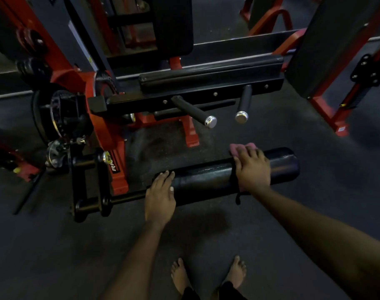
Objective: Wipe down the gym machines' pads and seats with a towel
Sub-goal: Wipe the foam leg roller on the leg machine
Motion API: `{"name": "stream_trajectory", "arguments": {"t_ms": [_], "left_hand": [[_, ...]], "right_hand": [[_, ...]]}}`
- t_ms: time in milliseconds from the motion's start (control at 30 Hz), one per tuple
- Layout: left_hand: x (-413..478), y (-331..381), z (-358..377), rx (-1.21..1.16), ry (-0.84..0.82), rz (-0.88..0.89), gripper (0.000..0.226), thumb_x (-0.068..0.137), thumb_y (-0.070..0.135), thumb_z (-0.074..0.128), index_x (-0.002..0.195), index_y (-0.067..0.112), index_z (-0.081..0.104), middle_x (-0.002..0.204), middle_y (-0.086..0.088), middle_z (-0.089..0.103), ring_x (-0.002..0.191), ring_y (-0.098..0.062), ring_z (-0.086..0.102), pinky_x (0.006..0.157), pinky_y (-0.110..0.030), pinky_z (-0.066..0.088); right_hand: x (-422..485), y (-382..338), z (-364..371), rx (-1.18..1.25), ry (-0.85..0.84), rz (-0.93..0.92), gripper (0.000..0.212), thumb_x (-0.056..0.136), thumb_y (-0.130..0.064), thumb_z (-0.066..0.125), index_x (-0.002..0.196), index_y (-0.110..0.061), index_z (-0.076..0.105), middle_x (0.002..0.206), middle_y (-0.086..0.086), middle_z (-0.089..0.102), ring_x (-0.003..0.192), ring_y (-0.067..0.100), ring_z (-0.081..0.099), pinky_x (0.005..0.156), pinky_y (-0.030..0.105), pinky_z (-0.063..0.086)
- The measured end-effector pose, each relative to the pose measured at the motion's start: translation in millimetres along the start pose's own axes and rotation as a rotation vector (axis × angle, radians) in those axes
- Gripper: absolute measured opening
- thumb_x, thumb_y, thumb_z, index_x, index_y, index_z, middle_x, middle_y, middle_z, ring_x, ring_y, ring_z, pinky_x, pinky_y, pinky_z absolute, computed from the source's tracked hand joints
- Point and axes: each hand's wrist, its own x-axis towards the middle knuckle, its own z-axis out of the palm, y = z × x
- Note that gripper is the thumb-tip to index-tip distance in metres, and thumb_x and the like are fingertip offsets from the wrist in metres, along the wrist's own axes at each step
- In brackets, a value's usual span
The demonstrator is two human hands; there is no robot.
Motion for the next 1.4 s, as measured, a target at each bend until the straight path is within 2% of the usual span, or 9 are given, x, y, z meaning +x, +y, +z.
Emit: {"name": "stream_trajectory", "arguments": {"t_ms": [100,300,500,700,867,967,1133,1300,1400], "left_hand": [[0.3,-5.4,-1.1,-0.039,-0.016,0.028,0.053,0.100,0.012,0.051,0.151,0.024,0.045,0.159,0.004,0.038,0.149,-0.014,0.028,0.112,-0.040,0.034],[1.1,-11.0,-4.8,-0.091,-0.031,0.058,0.054,0.100,0.011,0.053,0.152,0.025,0.044,0.160,0.006,0.037,0.149,-0.012,0.027,0.113,-0.034,0.029],[4.0,-22.0,-4.9,-0.164,-0.076,0.122,0.056,0.099,0.008,0.054,0.153,0.022,0.042,0.161,0.006,0.035,0.151,-0.010,0.024,0.117,-0.025,0.020],[4.4,-34.5,-6.3,-0.228,-0.095,0.154,0.056,0.100,0.007,0.055,0.153,0.022,0.042,0.160,0.009,0.034,0.150,-0.005,0.022,0.121,-0.025,0.022],[2.1,-37.6,-10.2,-0.260,-0.124,0.161,0.063,0.098,0.002,0.054,0.154,0.028,0.038,0.158,0.021,0.027,0.148,0.005,0.015,0.112,-0.004,0.008],[3.5,-39.6,-12.7,-0.324,-0.124,0.156,0.065,0.095,-0.005,0.053,0.151,0.028,0.044,0.158,0.017,0.035,0.148,0.004,0.021,0.117,-0.008,0.013],[14.5,-41.8,-23.4,-0.546,0.025,-0.029,0.052,0.095,-0.010,0.046,0.128,0.027,0.061,0.131,0.012,0.066,0.131,-0.006,0.054,0.116,-0.038,0.039],[5.2,-22.9,-24.9,-0.479,0.088,-0.047,0.040,0.094,-0.009,0.052,0.123,0.015,0.065,0.127,0.008,0.066,0.121,-0.009,0.059,0.101,-0.006,0.034],[2.7,-20.5,-23.6,-0.472,0.070,-0.047,0.041,0.094,-0.007,0.054,0.128,0.015,0.062,0.131,0.008,0.064,0.123,-0.007,0.056,0.105,-0.012,0.035]], "right_hand": [[-3.8,-51.4,5.7,-0.011,0.025,0.200,0.033,0.095,-0.034,0.049,0.123,-0.018,0.057,0.129,0.017,0.057,0.118,0.038,0.048,0.090,0.049,0.047],[-6.9,-41.6,-2.3,-0.068,-0.098,-0.176,0.046,0.094,-0.040,0.049,0.139,-0.033,0.045,0.144,0.006,0.049,0.128,0.032,0.047,0.095,0.049,0.046],[-9.5,-79.5,1.1,-0.045,-0.037,0.189,0.039,0.090,-0.030,0.056,0.128,-0.023,0.055,0.133,0.015,0.051,0.117,0.035,0.046,0.092,0.049,0.048],[-16.1,-69.7,1.2,-0.057,-0.094,-0.179,0.050,0.089,-0.038,0.055,0.138,-0.034,0.047,0.143,0.007,0.050,0.120,0.034,0.049,0.092,0.047,0.046],[-6.1,-64.4,6.6,0.002,-0.027,0.135,0.047,0.088,-0.032,0.058,0.134,-0.030,0.050,0.135,0.012,0.049,0.111,0.037,0.049,0.088,0.047,0.048],[-24.4,-123.3,14.4,-0.020,-0.091,0.016,0.048,0.080,-0.026,0.059,0.128,-0.025,0.055,0.131,0.013,0.053,0.110,0.038,0.048,0.091,0.045,0.047],[-29.7,-136.4,5.5,0.149,-0.074,-0.098,0.047,0.085,-0.021,0.060,0.131,-0.027,0.057,0.138,0.005,0.054,0.113,0.033,0.049,0.093,0.044,0.045],[-14.3,-66.2,-0.6,0.073,-0.065,0.018,0.050,0.089,-0.026,0.060,0.137,-0.036,0.048,0.151,0.004,0.041,0.126,0.036,0.044,0.097,0.052,0.046],[-14.4,-70.8,3.6,0.042,-0.034,0.099,0.045,0.088,-0.027,0.059,0.132,-0.031,0.049,0.143,0.009,0.043,0.120,0.038,0.045,0.095,0.052,0.045]]}}
